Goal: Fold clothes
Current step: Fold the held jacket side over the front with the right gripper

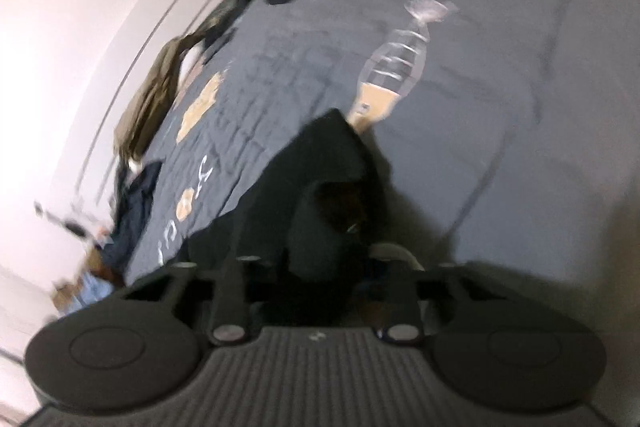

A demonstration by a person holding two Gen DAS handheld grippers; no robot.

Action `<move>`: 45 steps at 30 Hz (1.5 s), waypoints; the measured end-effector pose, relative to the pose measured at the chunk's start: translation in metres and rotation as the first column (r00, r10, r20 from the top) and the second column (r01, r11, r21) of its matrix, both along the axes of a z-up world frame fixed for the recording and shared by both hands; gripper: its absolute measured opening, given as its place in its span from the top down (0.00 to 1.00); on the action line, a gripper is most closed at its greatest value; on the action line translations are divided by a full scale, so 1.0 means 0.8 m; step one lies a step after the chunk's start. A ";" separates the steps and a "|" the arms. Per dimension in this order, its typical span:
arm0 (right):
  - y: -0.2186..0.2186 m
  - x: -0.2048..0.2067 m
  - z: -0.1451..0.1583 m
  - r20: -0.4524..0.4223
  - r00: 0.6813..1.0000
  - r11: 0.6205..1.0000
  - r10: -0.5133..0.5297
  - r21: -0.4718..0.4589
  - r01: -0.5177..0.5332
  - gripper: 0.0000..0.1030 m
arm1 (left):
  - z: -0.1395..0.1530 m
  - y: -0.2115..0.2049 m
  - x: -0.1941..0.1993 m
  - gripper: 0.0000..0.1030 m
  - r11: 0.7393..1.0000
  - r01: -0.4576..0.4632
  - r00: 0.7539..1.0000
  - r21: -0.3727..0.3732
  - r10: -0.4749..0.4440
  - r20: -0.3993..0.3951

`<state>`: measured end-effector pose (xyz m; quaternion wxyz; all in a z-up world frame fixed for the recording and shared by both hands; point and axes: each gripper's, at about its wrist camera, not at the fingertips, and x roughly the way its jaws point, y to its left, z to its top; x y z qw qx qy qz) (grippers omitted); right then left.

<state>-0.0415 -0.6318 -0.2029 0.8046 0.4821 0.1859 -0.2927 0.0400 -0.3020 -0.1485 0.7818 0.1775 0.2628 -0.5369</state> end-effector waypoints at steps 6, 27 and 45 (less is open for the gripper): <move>0.063 0.042 0.051 -0.174 0.974 0.878 0.146 -0.431 -0.208 0.82 | 0.007 0.007 0.008 0.64 0.999 -0.049 0.999 -0.021 0.049 0.002; 0.250 0.105 0.055 -0.619 0.591 0.133 0.517 -0.624 -0.770 0.76 | 0.038 0.059 0.071 0.64 0.950 -0.282 0.957 -0.131 0.270 -0.105; 0.123 0.049 0.136 -0.047 0.778 0.668 0.626 -0.482 -0.567 0.50 | 0.035 0.064 0.074 0.57 0.951 -0.287 0.955 -0.117 0.273 -0.120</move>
